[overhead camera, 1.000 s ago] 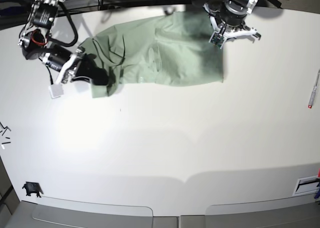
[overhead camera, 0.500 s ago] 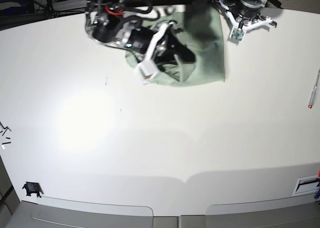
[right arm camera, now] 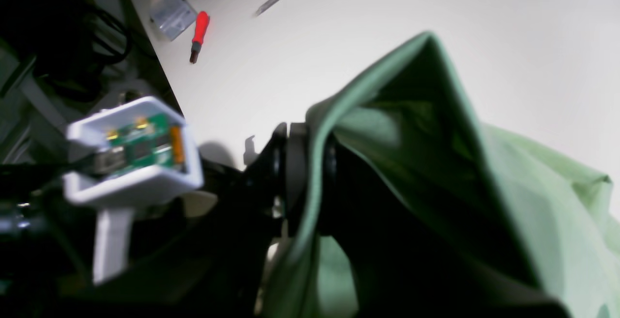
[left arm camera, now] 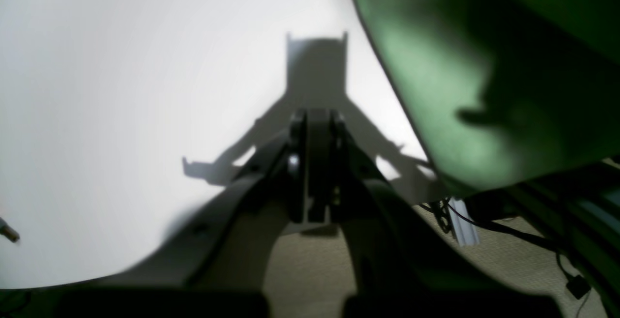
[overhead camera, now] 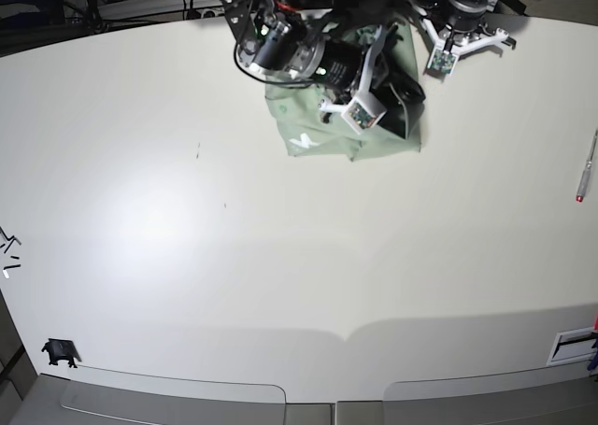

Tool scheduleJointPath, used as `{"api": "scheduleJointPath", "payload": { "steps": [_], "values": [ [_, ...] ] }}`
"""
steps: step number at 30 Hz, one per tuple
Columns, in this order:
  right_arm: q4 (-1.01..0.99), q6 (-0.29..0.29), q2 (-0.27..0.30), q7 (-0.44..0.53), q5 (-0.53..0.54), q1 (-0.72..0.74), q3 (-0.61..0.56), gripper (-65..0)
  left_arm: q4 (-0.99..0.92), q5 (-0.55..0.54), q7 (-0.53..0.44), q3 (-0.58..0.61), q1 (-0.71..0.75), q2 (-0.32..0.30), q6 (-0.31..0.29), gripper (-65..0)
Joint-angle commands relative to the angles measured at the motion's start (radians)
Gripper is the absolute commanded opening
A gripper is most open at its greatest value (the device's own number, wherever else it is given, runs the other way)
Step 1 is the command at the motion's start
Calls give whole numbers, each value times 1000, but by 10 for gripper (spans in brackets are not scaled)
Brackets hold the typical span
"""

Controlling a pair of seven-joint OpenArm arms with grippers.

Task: Fold the T-shirt properly
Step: 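Fold the held end over the bundle toward the left gripper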

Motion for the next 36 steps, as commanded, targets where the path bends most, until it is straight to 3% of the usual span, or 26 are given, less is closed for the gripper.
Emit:
{"api": "scheduleJointPath", "payload": {
  "steps": [1, 4, 5, 7, 13, 15, 18, 20, 22, 24, 26, 27, 29, 33, 36],
  "values": [
    [7, 6, -8, 32, 22, 16, -3, -650, 26, 2, -13, -5, 9, -3, 6, -650],
    [3, 6, -8, 40, 82, 21, -3, -373, 58, 2, -13, -5, 9, -3, 6, -650],
    [3, 6, -8, 43, 119, 21, -3, -314, 74, 2, -13, -5, 9, -3, 6, -650],
    [5, 6, -9, 46, 168, 21, -3, -290, 114, 11, -11, -5, 9, -3, 6, -650],
    [39, 6, -8, 22, 125, 73, 21, -291, 168, -2, -43, -5, 5, -3, 6, -638],
    [53, 6, -8, -2, 80, 100, 58, -291, 168, -119, -68, -5, 4, -3, -4, -638],
    [54, 6, -4, -42, 55, 135, 143, -306, 168, -257, -80, -5, 6, 3, -85, -638],
    [54, 6, 11, -49, 60, 150, 203, -425, 168, -290, -87, -5, 6, 19, -125, -638],
    [54, 6, 40, -64, 70, 157, 249, -650, 168, -339, -84, -5, 7, 37, -163, -639],
    [54, 18, 80, -88, 126, 157, 269, -650, 168, -349, -84, -5, 12, 49, -181, -641],
    [54, 121, 129, -144, 224, 156, 252, -650, 168, -320, -76, -5, 12, 49, -180, -641],
    [54, 121, 154, -190, 280, 156, 230, -650, 168, -285, -69, -5, 12, 49, -180, -640],
    [54, 121, 201, -256, 335, 157, 164, -650, 168, -180, -60, -5, 12, 49, -139, -640],
    [52, 121, 269, -261, 233, 166, 27, -650, 168, 19, -53, -5, 12, 47, 28, -641],
    [19, 121, 283, -247, 181, 187, -46, -650, 168, 47, -45, -5, 12, 47, 45, -641]
  ]
}}
